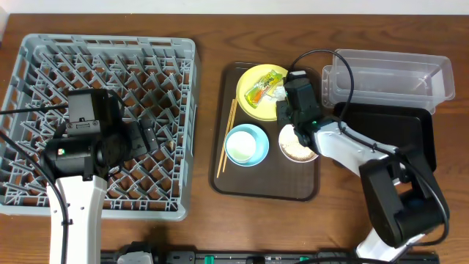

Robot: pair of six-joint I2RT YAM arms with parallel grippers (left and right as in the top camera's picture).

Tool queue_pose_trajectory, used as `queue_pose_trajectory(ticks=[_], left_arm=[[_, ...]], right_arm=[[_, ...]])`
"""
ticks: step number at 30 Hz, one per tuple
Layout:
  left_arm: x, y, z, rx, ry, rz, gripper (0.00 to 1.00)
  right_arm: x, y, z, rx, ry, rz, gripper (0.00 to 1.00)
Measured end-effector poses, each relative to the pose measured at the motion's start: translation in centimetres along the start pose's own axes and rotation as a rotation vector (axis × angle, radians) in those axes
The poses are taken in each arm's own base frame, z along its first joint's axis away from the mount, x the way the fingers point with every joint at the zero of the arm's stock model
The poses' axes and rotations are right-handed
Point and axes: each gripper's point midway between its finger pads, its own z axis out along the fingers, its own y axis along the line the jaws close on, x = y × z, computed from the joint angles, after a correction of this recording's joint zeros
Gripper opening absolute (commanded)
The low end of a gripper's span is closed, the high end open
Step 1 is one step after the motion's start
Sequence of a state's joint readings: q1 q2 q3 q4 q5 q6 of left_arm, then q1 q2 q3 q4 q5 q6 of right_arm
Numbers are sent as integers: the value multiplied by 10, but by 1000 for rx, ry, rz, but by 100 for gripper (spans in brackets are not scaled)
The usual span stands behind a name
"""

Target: Sort waste into correct bins and load items into the dishwasher

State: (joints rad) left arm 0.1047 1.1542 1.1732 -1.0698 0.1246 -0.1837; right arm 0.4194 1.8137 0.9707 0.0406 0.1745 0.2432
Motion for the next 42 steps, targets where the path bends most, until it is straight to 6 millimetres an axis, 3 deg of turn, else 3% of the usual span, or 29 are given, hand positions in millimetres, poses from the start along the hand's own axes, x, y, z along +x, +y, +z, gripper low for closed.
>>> queue_pose_trajectory(ticks=[2, 6, 10, 14, 16, 19, 20, 21, 24, 26, 32, 34, 35, 36, 37, 42], left_arm=[[0, 0, 0, 0, 0, 0, 94], [0, 0, 0, 0, 0, 0, 95], [0, 0, 0, 0, 0, 0, 94], [0, 0, 0, 0, 0, 0, 94], [0, 0, 0, 0, 0, 0, 94], [0, 0, 0, 0, 0, 0, 94], [0, 0, 0, 0, 0, 0, 94], [0, 0, 0, 0, 0, 0, 94], [0, 0, 0, 0, 0, 0, 94], [0, 0, 0, 0, 0, 0, 94], [0, 0, 0, 0, 0, 0, 94], [0, 0, 0, 0, 0, 0, 94], [0, 0, 0, 0, 0, 0, 94], [0, 0, 0, 0, 0, 0, 94], [0, 0, 0, 0, 1, 0, 93], [0, 0, 0, 0, 0, 0, 93]], right_arm=[[-17, 0, -14, -7, -44, 11, 1], [-73, -13, -60, -14, -205, 59, 1], [-125, -55, -111, 54, -368, 128, 1], [-135, -111, -134, 188, -408, 195, 1], [-127, -143, -134, 270, -382, 229, 1], [-115, -175, -132, 348, -344, 262, 1], [-111, -186, -131, 371, -332, 276, 7], [-107, -194, -130, 387, -319, 285, 18], [-97, -207, -123, 404, -282, 301, 67], [-96, -206, -119, 380, -274, 298, 77], [-118, -173, -117, 198, -340, 269, 78], [-127, -152, -121, 137, -365, 245, 79], [-130, -142, -123, 111, -371, 233, 84], [-132, -129, -127, 79, -372, 219, 96], [-132, -120, -129, 57, -360, 213, 99], [-137, -79, -150, -16, -214, 154, 99]])
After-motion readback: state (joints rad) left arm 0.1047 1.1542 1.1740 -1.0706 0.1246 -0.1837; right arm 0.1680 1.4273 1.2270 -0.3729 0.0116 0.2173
